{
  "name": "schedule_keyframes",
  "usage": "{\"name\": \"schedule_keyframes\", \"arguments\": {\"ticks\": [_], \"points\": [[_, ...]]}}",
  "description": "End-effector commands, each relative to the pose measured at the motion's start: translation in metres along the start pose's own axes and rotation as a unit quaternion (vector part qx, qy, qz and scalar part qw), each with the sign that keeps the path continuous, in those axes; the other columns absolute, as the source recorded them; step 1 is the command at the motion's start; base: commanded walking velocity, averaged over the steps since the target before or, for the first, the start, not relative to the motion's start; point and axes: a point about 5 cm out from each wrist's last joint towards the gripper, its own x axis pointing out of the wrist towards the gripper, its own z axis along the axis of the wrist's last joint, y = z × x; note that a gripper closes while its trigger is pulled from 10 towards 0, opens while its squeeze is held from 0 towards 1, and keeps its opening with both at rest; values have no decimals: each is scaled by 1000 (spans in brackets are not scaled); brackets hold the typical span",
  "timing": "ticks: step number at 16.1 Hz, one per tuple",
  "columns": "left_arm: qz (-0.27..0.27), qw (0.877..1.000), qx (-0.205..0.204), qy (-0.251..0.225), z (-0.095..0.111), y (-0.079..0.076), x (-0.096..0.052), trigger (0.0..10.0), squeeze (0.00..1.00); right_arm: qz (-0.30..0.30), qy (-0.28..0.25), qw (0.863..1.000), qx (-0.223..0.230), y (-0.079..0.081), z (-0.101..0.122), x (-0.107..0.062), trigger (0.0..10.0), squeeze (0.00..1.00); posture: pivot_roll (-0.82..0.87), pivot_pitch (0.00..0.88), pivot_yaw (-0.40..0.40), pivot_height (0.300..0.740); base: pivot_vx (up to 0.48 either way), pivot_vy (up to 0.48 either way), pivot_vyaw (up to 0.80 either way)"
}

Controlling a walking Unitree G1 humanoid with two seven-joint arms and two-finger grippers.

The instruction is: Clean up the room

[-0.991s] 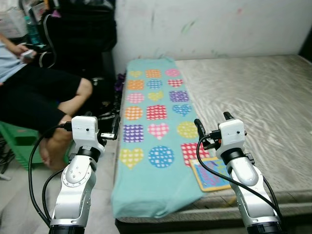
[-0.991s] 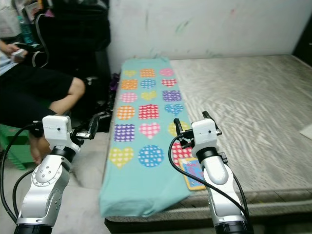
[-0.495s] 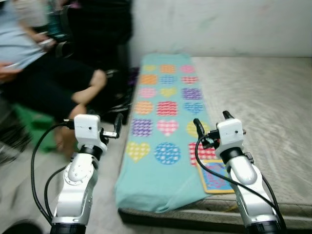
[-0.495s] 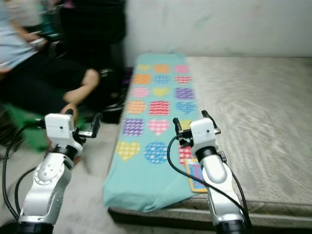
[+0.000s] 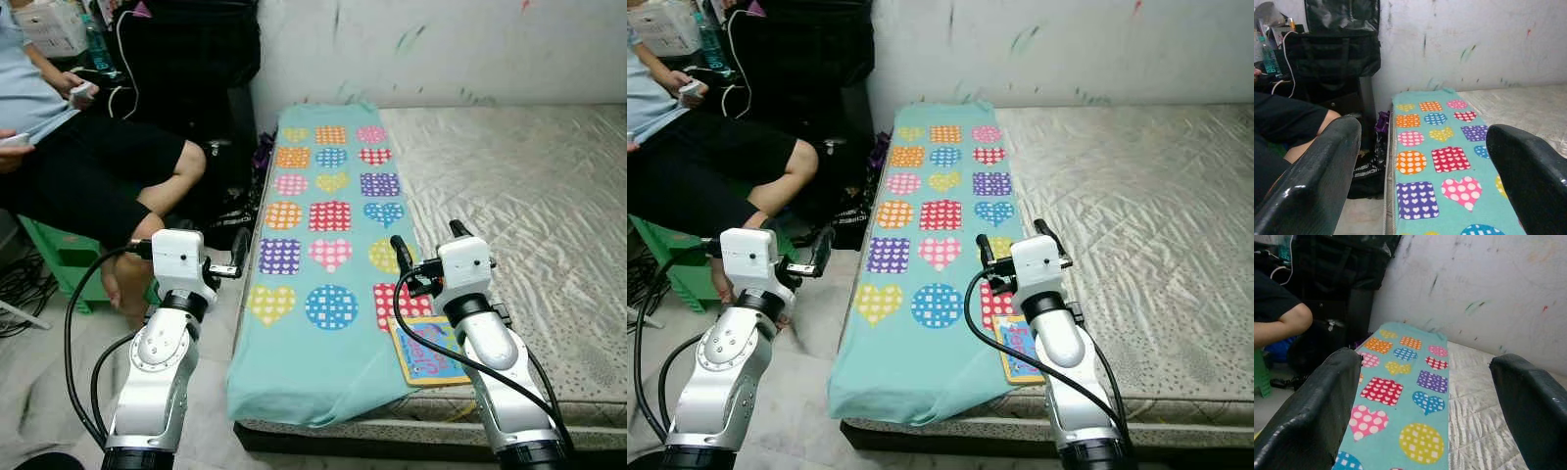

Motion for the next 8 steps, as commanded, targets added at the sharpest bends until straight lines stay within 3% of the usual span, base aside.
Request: {"name": "schedule_keyframes", "arguments": {"ticks": [1,4,8], "points": [[0,1000,4,4,-1,3,0,10000,0,9,-11,1000,-7,3,5,4,10000,0,-90,0,53,740,0,-240,800],[0,1000,2,4,-1,2,0,10000,0,5,-10,1000,-1,2,4,4,10000,0,-90,0,53,740,0,-164,646],[-1,1000,0,5,-1,0,1,10000,0,-4,-7,1000,10,-1,4,3,10000,0,-98,0,50,740,0,0,0]]}}
